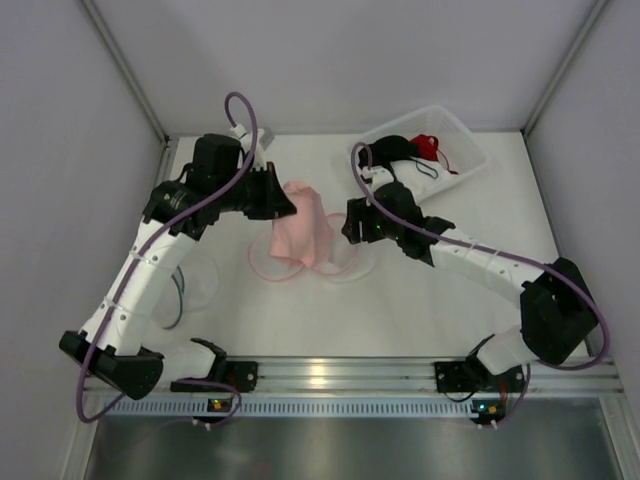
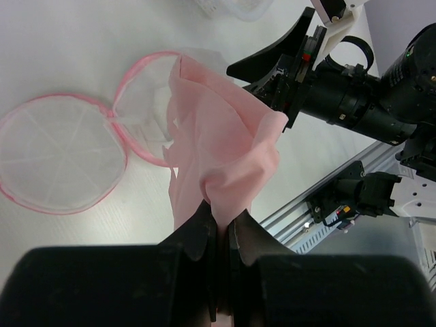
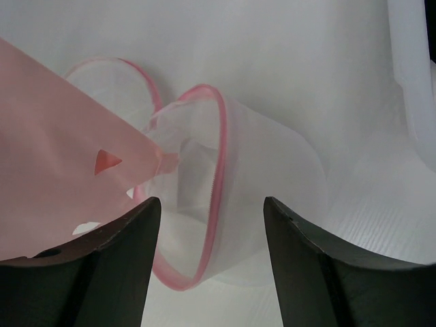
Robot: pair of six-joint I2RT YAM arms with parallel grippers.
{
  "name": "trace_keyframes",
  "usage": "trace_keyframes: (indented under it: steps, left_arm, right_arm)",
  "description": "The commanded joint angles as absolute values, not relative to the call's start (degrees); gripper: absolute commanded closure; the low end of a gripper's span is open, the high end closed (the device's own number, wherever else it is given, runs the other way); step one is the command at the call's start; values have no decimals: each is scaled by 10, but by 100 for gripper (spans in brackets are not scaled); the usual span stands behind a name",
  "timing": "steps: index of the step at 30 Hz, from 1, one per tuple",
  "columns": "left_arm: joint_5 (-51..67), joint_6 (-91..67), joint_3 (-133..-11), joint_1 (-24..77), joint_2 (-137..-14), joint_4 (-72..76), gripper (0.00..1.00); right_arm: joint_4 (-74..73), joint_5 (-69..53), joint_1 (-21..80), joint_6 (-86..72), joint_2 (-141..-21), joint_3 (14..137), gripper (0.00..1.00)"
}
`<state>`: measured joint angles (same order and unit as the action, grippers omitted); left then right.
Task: Place the bra in the laundry bag and zip it closed
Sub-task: Place the bra in the laundry bag.
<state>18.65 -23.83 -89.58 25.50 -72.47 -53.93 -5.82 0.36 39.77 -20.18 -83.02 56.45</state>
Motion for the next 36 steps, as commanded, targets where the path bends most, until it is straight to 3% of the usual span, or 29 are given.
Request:
trace_keyframes:
  steps: [1, 7, 15, 18, 22, 36]
  left_arm:
    - [200, -240, -884, 255, -693, -486, 100]
    - [202, -252, -848, 254, -679, -455, 100]
    - [197, -267, -803, 254, -658, -413, 100]
    - [200, -274, -792, 254, -655, -396, 100]
    - [209, -286, -775, 254, -650, -369, 100]
    - [198, -315, -661, 254, -647, -237, 100]
  right_arm:
    - [-60, 36, 412, -187, -848, 601, 38]
    - [-63, 61, 416, -181, -874, 616, 48]
    - [-80, 69, 423, -166, -898, 642, 53]
    - [-90, 83, 426, -165, -904, 652, 68]
    - [-105, 94, 428, -162, -902, 665, 100]
    - [-40, 47, 429, -248, -824, 621, 100]
